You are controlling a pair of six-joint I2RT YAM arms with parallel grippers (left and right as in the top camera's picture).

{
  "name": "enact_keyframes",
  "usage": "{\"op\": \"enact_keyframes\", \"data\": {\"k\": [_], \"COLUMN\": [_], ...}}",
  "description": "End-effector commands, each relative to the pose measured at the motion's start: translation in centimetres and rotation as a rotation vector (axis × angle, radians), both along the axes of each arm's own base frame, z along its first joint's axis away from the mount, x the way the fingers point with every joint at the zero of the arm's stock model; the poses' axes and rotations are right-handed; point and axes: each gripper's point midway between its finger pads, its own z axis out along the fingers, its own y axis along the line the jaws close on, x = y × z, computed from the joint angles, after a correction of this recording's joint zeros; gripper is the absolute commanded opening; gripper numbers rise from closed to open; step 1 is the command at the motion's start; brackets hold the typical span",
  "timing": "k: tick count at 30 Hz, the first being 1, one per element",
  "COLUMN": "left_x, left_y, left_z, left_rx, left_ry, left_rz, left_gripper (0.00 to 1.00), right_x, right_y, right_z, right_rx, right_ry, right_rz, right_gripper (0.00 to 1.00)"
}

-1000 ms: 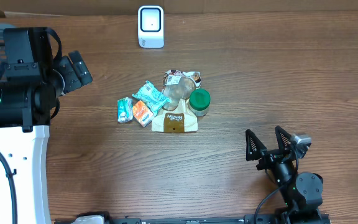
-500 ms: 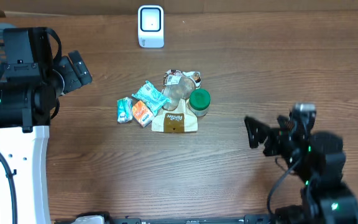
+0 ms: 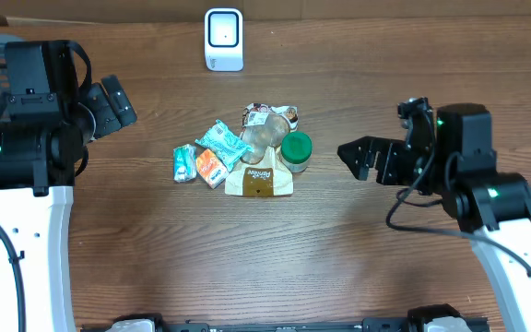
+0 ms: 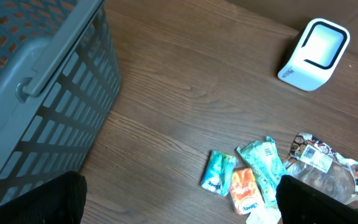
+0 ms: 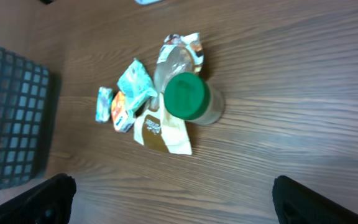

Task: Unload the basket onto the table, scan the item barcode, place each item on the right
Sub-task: 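Swing the right gripper over and down onto the green-capped jar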

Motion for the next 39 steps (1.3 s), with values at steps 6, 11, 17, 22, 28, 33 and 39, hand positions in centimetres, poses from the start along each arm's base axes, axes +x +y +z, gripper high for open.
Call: {"op": "enact_keyframes", "data": {"k": [6, 11, 17, 22, 28, 33, 39], "left_x": [-0.3, -0.3, -0.3, -0.3, -0.3, -0.3, -0.3], "left_y": [0.3, 0.3, 0.3, 0.3, 0.3, 0.3, 0.3], "left_z": [0.8, 0.8, 0.8, 0.8, 0.8, 0.8, 0.8], "left_rx": [0.023, 0.023, 0.023, 0.023, 0.023, 0.023, 0.023], "left_ry": [-0.021, -0.021, -0.021, -0.021, -0.021, -0.021, -0.021], "left_rz": [-0.005, -0.005, -0.005, -0.005, -0.005, -0.005, -0.005], "left_gripper": [0.99, 1.0, 1.0, 1.0, 1.0, 0.99, 1.0], "right_x": [2.0, 4.2, 7.3, 8.8, 9.4, 9.8, 9.7], "right_y": [1.5, 2.0, 4.5, 6.8, 8.1, 8.5, 10.0], "right_z": [0.7, 1.3, 0.5, -3.5, -8.7, -10.5, -12.4], "right_rx": [0.044, -0.03, -0.231, -0.384, -0.466, -0.49, -0.514], "right_ry": [-0.003, -0.002, 0.031, 0.066, 0.137, 0.148, 0.139], "right_rz": [0.042, 0.012, 0.015, 0.039, 0.12, 0.163, 0.271], "right_gripper": [0.91, 0.91, 0.92, 0.97, 0.99, 1.0, 1.0]}}
